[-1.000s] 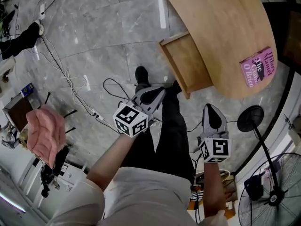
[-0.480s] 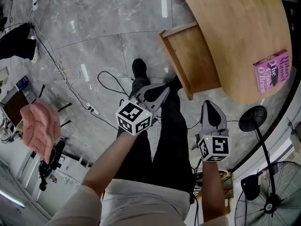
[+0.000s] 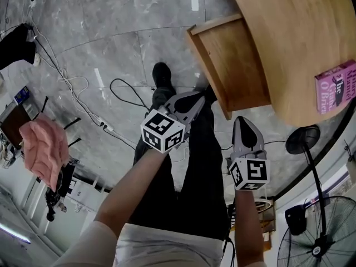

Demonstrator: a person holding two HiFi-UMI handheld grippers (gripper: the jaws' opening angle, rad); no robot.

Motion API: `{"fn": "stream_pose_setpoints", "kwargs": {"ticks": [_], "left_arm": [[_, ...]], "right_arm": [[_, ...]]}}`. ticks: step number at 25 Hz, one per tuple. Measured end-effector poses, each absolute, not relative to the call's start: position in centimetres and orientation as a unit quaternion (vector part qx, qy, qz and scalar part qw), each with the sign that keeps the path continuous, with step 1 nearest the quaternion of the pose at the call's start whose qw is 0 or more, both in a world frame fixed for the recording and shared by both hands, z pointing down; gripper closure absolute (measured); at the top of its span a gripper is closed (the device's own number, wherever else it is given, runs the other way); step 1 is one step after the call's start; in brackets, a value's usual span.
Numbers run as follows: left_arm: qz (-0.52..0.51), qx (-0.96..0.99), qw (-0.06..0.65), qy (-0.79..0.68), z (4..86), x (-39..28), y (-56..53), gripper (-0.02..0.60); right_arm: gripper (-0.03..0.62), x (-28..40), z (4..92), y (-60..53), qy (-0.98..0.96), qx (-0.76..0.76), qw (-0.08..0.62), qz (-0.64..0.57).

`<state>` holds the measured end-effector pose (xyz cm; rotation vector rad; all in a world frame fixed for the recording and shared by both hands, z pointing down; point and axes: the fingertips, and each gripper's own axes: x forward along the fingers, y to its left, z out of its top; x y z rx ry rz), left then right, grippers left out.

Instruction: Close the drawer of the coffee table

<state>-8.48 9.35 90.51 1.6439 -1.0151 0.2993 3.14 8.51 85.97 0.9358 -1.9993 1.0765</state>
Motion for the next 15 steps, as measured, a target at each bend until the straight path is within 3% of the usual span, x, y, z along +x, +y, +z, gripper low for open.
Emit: {"fn": "stream_pose_setpoints", "kwargs": {"ticks": [4, 15], "left_arm": [[0.121, 0.681, 0.581, -0.429, 93.1, -7.9, 9.8, 0.569], [0.072, 0.626, 0.662, -0.406, 98.5, -5.7, 9.9, 0.306]], "right_arm": [[0.583, 3.3, 87.5, 9.0, -0.761, 0.363, 0.336, 0.421], [0.583, 3.9, 89.7, 8.9, -0.754, 0.366, 0.337, 0.430]]}}
